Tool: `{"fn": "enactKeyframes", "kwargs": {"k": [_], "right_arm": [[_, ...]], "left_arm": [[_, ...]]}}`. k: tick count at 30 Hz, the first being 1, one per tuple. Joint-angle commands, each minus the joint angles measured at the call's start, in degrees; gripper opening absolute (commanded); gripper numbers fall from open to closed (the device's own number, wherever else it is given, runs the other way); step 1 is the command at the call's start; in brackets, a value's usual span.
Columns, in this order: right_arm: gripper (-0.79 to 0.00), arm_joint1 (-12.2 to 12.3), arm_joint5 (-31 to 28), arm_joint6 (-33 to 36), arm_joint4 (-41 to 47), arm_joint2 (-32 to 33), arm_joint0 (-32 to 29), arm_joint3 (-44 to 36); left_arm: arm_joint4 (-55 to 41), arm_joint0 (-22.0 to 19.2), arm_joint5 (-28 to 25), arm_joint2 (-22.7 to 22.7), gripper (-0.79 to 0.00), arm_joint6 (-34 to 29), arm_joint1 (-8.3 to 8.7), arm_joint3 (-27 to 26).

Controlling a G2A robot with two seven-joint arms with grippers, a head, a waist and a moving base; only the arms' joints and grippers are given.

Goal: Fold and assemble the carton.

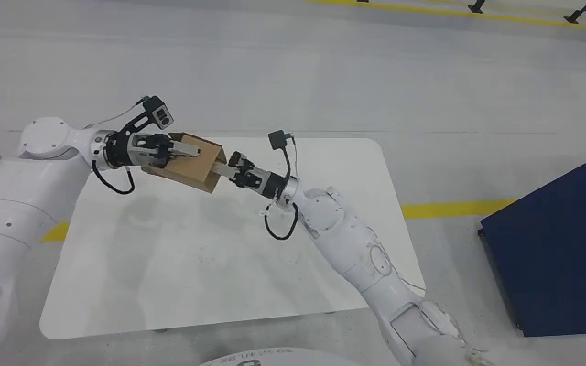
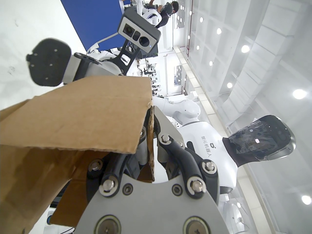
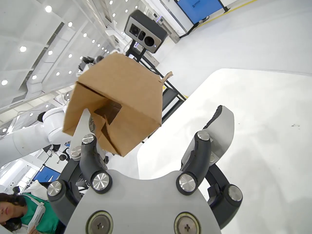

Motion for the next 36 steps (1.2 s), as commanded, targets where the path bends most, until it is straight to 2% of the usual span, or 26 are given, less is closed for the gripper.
{"fn": "enactKeyframes", "kwargs": {"k": [1, 8, 11, 13, 15, 18, 20, 23, 24, 25, 26, 31, 36], "right_arm": [[-0.015, 0.4, -1.0, 1.0, 2.4, 1.9, -1.0, -1.0], [-0.003, 1.3, -1.8, 3.8, 5.2, 5.1, -3.2, -3.5], [0.000, 1.5, -2.0, 2.8, 4.9, 5.8, -3.8, -4.0], [0.000, 1.7, -2.8, 1.1, 5.4, 7.5, -4.5, -4.5], [0.000, 2.0, -4.3, 0.1, 7.6, 9.7, -5.7, -5.3], [0.000, 2.6, -6.5, 0.0, 11.6, 13.4, -7.9, -6.4], [0.000, 3.0, -7.5, 0.6, 13.9, 15.4, -9.2, -7.1], [0.000, 3.4, -8.5, 1.8, 15.7, 17.0, -10.8, -8.3], [0.000, 3.5, -8.8, 2.2, 16.0, 17.2, -11.2, -8.7], [0.000, 3.5, -8.9, 2.7, 16.2, 17.4, -11.5, -9.0], [0.000, 3.6, -9.1, 3.2, 16.3, 17.4, -11.7, -9.3], [0.000, 3.7, -8.4, 4.6, 15.9, 16.8, -11.7, -9.7], [0.000, 3.7, -8.5, 5.2, 15.2, 16.0, -11.6, -9.8]], "left_arm": [[-0.1, 0.2, -0.1, -0.6, -0.785, 0.0, 0.29, 0.0], [2.1, 0.4, -0.2, -1.6, -0.785, 0.0, 0.96, -0.3], [10.6, -0.9, -0.7, -0.2, -0.785, 3.0, 0.93, -1.2], [20.5, -2.1, 1.3, 2.3, -0.785, 6.7, 0.82, -3.3], [32.4, -3.5, 7.7, 6.1, -0.785, 11.1, 0.45, -6.1], [49.5, -5.5, 21.9, 12.4, -0.785, 20.1, -0.87, -11.3], [54.8, -6.1, 29.1, 15.5, -0.785, 23.3, -2.17, -14.3], [60.5, -7.3, 35.9, 20.2, -0.785, 22.7, -4.41, -16.0], [61.7, -7.7, 37.7, 21.6, -0.526, 21.9, -5.23, -16.0], [63.1, -8.1, 39.0, 23.0, -0.126, 21.5, -6.09, -15.9], [64.2, -8.4, 40.1, 24.2, 0.000, 21.2, -6.99, -15.6], [66.5, -9.4, 41.3, 28.3, 0.000, 19.3, -11.00, -12.2], [64.6, -9.5, 38.7, 27.0, 0.000, 21.9, -12.79, -8.7]]}}
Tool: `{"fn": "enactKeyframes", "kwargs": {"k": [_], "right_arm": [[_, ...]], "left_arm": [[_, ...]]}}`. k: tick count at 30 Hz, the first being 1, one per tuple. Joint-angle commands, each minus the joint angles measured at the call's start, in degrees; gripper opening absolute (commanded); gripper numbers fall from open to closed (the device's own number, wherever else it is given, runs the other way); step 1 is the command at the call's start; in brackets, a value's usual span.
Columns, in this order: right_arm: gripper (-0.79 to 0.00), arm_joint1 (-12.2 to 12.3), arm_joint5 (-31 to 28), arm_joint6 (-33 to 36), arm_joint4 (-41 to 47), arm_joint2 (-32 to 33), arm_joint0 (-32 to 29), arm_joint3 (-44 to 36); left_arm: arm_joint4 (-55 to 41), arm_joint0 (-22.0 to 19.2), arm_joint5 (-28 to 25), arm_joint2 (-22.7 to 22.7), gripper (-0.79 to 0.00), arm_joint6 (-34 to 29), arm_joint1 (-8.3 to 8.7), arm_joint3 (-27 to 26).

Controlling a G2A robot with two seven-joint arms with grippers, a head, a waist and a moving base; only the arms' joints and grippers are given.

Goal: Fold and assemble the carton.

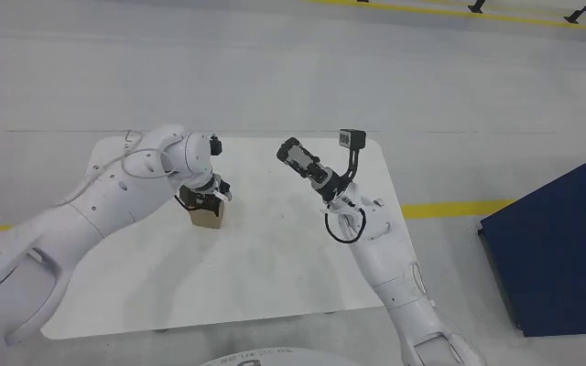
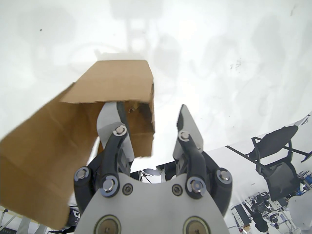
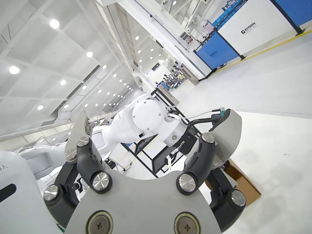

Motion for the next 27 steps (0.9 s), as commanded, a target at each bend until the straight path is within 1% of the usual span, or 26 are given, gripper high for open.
{"fn": "enactKeyframes", "kwargs": {"k": [1, 4, 7, 9, 11, 14, 16, 18, 21, 23, 24, 27], "right_arm": [[0.000, 0.0, -0.1, 0.1, -0.1, -0.2, 0.0, 0.0], [0.000, 0.1, -0.1, 0.1, -0.4, -0.4, -0.1, 0.0], [0.000, 0.1, 0.3, 0.3, -0.8, -0.8, 0.1, 0.0], [0.000, 0.0, 1.1, 0.4, -1.2, -1.4, 0.6, 0.2], [0.000, -0.1, 2.5, 0.4, -1.8, -2.3, 1.5, 0.8], [0.000, -0.4, 4.9, -0.3, -3.3, -4.2, 3.4, 2.1], [0.000, -0.6, 6.1, -0.6, -4.1, -5.3, 4.6, 2.9], [0.000, -0.8, 7.0, -0.9, -4.4, -6.2, 5.7, 3.8], [0.000, -1.0, 8.2, -1.2, -4.4, -7.1, 7.3, 5.2], [0.000, -1.1, 8.6, -1.4, -4.1, -7.4, 8.1, 6.1], [0.000, -1.2, 8.7, -1.4, -4.0, -7.6, 8.4, 6.4], [0.000, -1.2, 8.8, -1.3, -3.5, -7.8, 9.0, 7.1]], "left_arm": [[-1.7, 0.1, -1.8, -1.2, 0.000, 0.5, -0.15, 0.5], [-4.8, 0.5, -5.7, -4.5, 0.000, 1.5, 0.69, 0.4], [-10.0, 1.8, -11.9, -10.0, 0.000, 1.6, 2.82, -1.1], [-13.8, 3.4, -16.5, -14.9, 0.000, 0.6, 4.93, -3.0], [-17.0, 5.6, -20.5, -20.6, 0.000, -1.0, 7.50, -5.1], [-17.4, 10.8, -23.5, -29.7, 0.000, -1.9, 11.79, -9.3], [-15.6, 15.4, -23.1, -35.4, 0.000, -2.3, 14.52, -13.2], [-13.3, 20.7, -21.7, -40.8, 0.000, -2.4, 16.90, -17.9], [-8.6, 28.3, -18.8, -47.4, 0.000, -2.8, 19.71, -24.7], [-6.5, 32.5, -17.0, -50.5, 0.000, -2.8, 20.91, -28.4], [-5.2, 34.1, -15.8, -51.4, 0.000, -2.7, 21.31, -29.6], [-1.7, 36.3, -13.3, -50.8, 0.000, -2.2, 21.67, -31.7]]}}
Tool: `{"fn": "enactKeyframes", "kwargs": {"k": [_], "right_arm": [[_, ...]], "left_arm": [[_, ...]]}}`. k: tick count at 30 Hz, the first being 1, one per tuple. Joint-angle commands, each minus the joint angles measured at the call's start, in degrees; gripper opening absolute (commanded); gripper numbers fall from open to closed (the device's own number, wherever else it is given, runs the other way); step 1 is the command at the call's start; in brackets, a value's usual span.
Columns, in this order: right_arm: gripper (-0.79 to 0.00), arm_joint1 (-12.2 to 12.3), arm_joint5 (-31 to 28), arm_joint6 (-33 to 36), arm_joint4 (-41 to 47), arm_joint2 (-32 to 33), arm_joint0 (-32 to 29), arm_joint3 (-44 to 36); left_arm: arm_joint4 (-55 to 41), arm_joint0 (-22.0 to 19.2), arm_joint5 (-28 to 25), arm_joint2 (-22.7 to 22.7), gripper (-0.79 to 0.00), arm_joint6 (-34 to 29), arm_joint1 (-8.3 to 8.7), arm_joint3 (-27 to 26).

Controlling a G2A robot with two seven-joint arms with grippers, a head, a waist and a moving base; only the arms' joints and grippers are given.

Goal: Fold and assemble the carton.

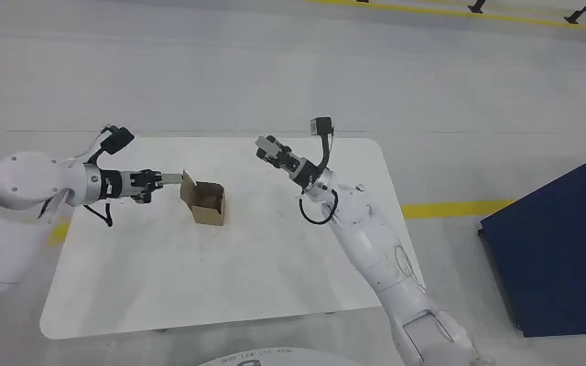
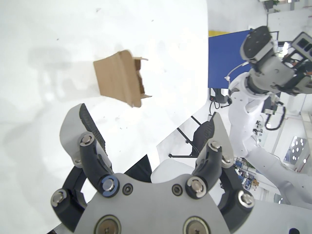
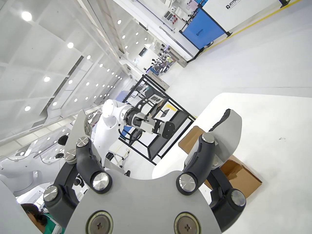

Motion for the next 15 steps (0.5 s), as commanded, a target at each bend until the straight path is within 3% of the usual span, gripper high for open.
{"fn": "enactKeyframes", "kwargs": {"k": [1, 10, 11, 12, 13, 15], "right_arm": [[0.000, 0.0, 0.0, 0.1, 0.2, -0.1, 0.3, 0.3], [0.000, 0.0, -1.6, -0.5, -0.3, 0.1, -0.5, -0.3], [0.000, 0.1, -1.8, -0.4, -0.3, 0.2, -0.7, -0.4], [0.000, 0.1, -1.9, -0.4, -0.2, 0.3, -0.8, -0.6], [0.000, 0.2, -2.0, -0.3, -0.2, 0.4, -1.0, -0.7], [0.000, 0.2, -2.2, -0.1, -0.2, 0.6, -1.3, -1.0]], "left_arm": [[0.7, 0.4, 1.1, 1.3, 0.000, 0.7, -0.19, -0.2], [0.6, -8.3, 2.7, 12.1, -0.009, 5.3, -3.63, 9.6], [0.5, -9.2, 2.6, 13.3, -0.123, 5.3, -4.05, 10.9], [0.4, -10.1, 2.3, 14.4, -0.308, 5.2, -4.48, 12.3], [0.6, -11.0, 2.2, 15.6, -0.443, 5.1, -4.89, 13.8], [1.0, -12.8, 2.0, 17.5, -0.616, 5.7, -5.73, 16.4]]}}
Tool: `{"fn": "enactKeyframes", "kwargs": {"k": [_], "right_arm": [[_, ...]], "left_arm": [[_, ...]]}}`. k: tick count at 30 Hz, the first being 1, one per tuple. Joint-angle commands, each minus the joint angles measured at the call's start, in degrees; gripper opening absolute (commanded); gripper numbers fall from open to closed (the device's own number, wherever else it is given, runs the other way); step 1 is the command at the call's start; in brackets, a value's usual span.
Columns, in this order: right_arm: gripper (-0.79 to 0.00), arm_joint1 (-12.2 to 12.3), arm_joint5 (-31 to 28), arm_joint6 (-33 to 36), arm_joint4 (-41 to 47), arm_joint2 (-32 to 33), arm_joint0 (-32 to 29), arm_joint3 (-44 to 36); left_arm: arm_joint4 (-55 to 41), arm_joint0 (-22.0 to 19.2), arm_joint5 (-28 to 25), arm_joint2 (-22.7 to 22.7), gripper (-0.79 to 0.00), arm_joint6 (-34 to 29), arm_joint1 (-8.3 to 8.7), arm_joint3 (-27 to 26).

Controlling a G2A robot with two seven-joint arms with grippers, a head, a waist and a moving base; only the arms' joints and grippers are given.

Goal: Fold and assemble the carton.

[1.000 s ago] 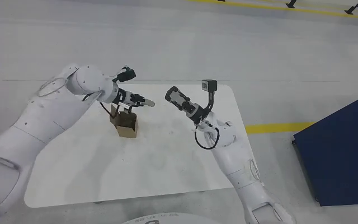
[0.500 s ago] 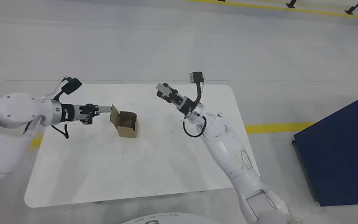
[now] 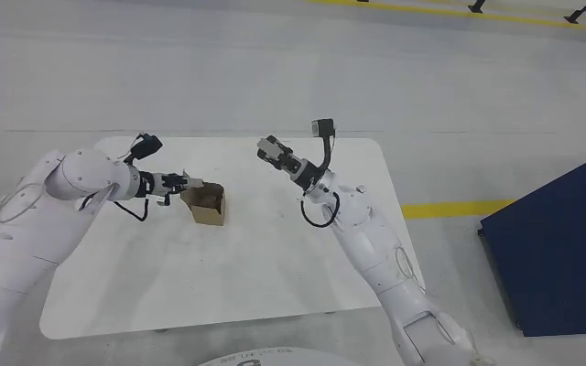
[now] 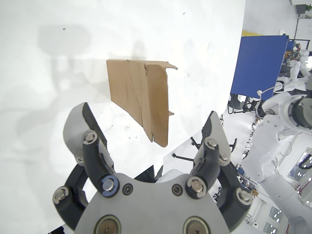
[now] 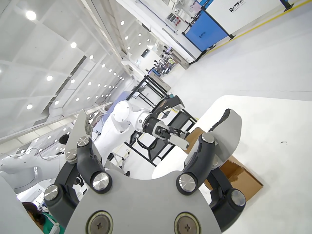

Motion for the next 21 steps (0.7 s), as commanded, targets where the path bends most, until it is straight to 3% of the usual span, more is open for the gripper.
{"fn": "enactKeyframes", "kwargs": {"k": [1, 2, 11, 21], "right_arm": [[0.000, 0.0, -0.2, 0.1, 0.0, 0.1, -0.2, -0.3], [-0.006, 0.1, -0.2, 0.3, 0.0, 0.1, -0.3, -0.4], [0.000, 0.2, -0.7, -1.0, 1.0, 0.7, -1.2, -1.3], [0.000, 0.1, -0.3, -1.6, 1.9, 0.9, -1.2, -1.4]], "left_arm": [[0.1, -1.6, -0.2, 2.0, -0.702, 0.5, -0.83, 2.6], [-0.1, -2.3, -0.4, 2.7, -0.785, 0.8, -1.22, 3.6], [1.0, -5.4, -2.7, 6.3, -0.785, 1.5, -3.15, 7.7], [1.2, -4.3, -6.7, 3.9, -0.785, 0.6, -2.38, 4.3]]}}
